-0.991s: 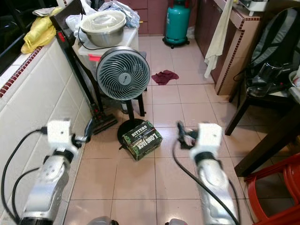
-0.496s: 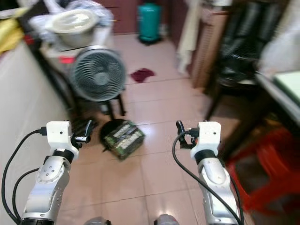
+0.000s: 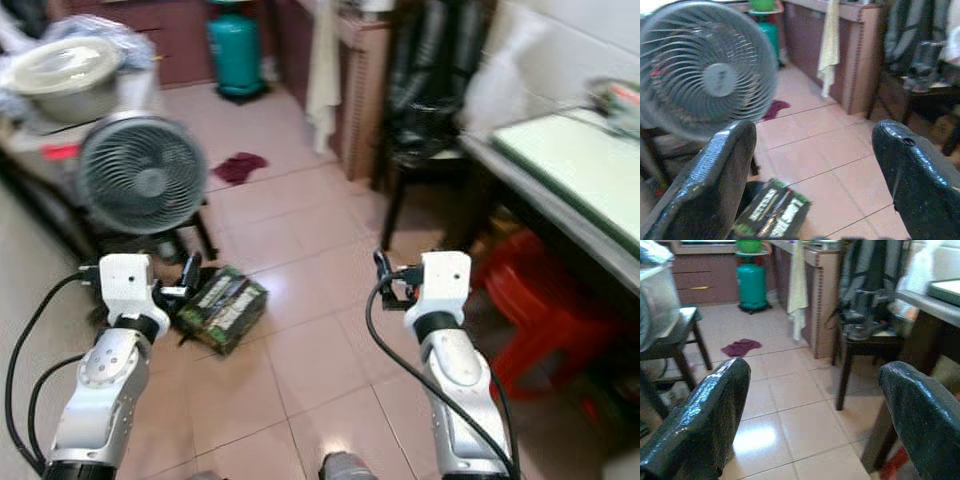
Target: Setting the table
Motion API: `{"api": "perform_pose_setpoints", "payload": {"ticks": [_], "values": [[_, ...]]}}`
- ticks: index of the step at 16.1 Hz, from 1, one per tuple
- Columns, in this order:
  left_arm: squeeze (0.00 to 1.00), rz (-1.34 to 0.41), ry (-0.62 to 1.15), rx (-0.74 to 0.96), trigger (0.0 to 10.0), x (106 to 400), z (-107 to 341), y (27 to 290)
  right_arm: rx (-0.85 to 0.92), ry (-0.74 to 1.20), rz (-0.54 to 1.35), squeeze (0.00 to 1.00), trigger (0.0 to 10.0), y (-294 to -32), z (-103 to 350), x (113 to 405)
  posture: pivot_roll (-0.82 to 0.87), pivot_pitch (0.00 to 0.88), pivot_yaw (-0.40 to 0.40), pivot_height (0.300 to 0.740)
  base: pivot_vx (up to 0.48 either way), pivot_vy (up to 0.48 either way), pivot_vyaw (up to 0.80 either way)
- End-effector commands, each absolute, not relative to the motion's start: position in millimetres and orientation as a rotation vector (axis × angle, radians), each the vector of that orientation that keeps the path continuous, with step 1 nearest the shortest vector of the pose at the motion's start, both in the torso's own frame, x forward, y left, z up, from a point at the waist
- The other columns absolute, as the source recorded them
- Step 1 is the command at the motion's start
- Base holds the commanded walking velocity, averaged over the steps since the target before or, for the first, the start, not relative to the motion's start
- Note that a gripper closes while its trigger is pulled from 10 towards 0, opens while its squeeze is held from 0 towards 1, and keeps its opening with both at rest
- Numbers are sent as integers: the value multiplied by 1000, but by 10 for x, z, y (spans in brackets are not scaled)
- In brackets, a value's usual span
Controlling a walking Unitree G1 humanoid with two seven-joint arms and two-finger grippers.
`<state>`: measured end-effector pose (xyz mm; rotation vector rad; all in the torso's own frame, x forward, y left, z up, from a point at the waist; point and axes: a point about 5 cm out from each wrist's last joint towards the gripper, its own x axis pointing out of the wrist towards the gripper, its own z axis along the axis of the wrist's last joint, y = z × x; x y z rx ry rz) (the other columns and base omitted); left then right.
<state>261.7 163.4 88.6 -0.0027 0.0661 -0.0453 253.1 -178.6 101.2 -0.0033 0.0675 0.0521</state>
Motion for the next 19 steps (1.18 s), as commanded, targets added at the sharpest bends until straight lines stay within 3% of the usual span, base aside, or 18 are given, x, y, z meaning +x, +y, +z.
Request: {"api": "perform_pose_setpoints", "payload": {"ticks": [1,5,19], "values": [[0,-41,54,-12,10000,2632,909,1661,9,63,53,0,10000,-1766,1041,2531,-37,0,37,740,0,0,-800],[0,-37,53,-14,10000,2631,917,1654,6,63,51,0,10000,-1780,1049,2535,-34,0,37,740,0,363,-800],[0,-91,51,-8,10000,2574,956,1591,20,70,29,0,10000,-1783,1072,2488,-36,0,32,740,0,0,-800]]}}
